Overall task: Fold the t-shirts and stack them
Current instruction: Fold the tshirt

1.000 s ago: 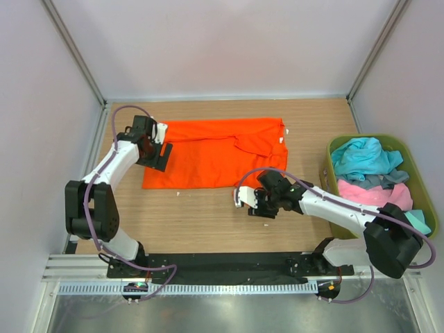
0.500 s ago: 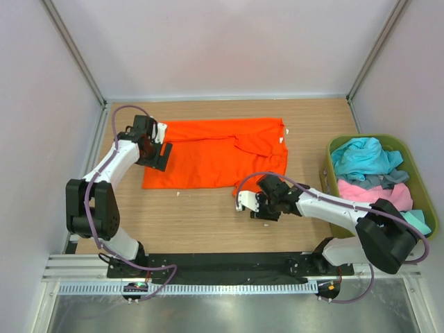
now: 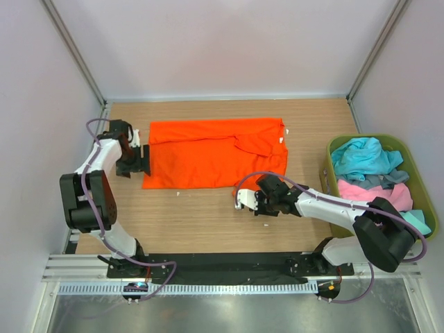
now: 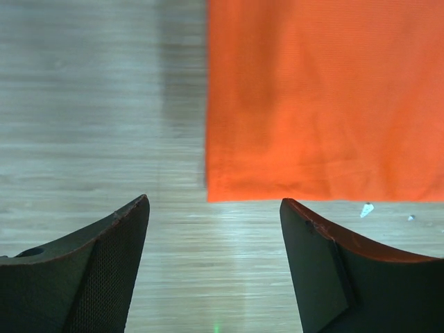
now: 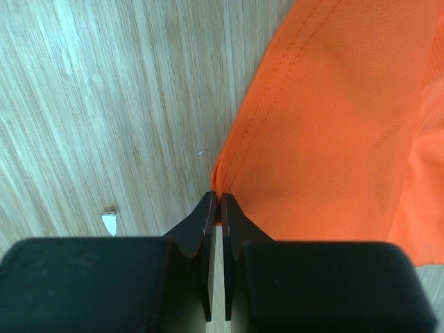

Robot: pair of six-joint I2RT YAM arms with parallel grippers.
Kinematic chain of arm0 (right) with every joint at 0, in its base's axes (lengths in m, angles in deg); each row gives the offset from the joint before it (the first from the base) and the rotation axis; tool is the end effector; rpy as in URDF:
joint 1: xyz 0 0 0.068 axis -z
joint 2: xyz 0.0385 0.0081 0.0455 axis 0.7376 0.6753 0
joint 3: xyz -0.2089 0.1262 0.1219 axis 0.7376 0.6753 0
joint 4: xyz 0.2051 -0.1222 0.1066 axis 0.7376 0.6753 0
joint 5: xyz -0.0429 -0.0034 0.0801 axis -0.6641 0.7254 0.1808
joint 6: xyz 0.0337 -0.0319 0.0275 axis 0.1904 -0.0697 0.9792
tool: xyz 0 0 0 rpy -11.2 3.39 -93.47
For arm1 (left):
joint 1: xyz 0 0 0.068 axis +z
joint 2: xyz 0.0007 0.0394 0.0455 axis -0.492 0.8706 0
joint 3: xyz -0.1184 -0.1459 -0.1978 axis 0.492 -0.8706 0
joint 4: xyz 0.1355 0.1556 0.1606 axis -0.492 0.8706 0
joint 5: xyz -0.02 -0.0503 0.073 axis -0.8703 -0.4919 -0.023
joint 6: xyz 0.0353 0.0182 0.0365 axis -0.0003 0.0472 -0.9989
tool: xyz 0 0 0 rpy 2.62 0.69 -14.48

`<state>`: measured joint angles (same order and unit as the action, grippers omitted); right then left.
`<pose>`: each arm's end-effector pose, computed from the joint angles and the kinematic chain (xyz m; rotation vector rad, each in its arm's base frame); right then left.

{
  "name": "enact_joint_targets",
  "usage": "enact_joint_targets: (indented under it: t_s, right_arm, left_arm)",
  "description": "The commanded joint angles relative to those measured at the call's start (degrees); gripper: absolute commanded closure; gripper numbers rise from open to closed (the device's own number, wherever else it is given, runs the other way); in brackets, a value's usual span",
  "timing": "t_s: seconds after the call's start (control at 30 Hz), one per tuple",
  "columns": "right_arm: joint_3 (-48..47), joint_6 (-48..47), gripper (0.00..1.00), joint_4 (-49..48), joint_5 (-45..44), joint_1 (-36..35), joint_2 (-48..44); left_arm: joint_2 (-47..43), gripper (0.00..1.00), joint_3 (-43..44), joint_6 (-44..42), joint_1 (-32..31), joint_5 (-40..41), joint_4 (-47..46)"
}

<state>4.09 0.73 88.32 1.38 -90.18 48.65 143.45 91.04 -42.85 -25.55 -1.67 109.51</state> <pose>0.1681 0.1603 0.1563 -1.8613 1.8697 0.1393 0.3243 0.0197 0.2171 -0.1069 2.7982 -0.0871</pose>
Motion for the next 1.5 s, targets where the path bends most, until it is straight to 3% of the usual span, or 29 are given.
enact_joint_targets:
  t_s: [0.0,0.17,0.3,0.53,0.63,0.73,0.77,0.9,0.93,1.47]
  right_arm:
    - [0.55,-0.08,0.91,-1.51,-0.59,-0.32,-0.31]
    - [0.55,0.28,0.95,-1.51,-0.5,-0.24,-0.22]
    - [0.46,0.1,0.95,-1.77,-0.77,-0.24,-0.22]
    - [0.55,0.54,0.96,-1.69,-0.77,-0.24,-0.57]
    - [0.55,0.54,0.96,-1.6,-0.68,-0.24,-0.57]
    - [0.55,0.54,0.98,-1.77,-0.77,-0.32,-0.66]
    - [0.55,0.54,0.99,-1.86,-0.77,-0.24,-0.66]
    - [0.55,0.89,0.99,-2.04,-0.85,-0.24,-1.01]
    - [0.47,1.07,0.98,-2.04,-1.03,-0.32,-1.19]
    - [-14.47,6.08,0.98,2.45,-6.48,1.08,-7.6]
  left_arm:
    - [1.04,0.24,-0.9,4.04,3.19,-4.49,2.25]
    - [3.75,0.29,-0.55,3.95,3.63,-6.07,2.51]
    - [6.57,0.4,0.41,3.51,4.16,-8.53,4.52]
    - [8.68,0.45,0.77,3.42,4.86,-8.97,5.14]
    - [9.39,0.53,1.12,3.34,5.04,-9.41,5.14]
    - [9.39,0.67,1.12,3.33,5.13,-9.68,5.14]
    - [9.3,0.76,1.03,3.33,5.13,-9.94,5.06]
    - [9.04,0.92,1.12,3.33,5.22,-10.2,5.32]
    - [8.95,1.0,1.29,3.25,5.22,-10.21,5.41]
    - [2.54,1.0,11.49,-0.88,5.22,-12.76,14.46]
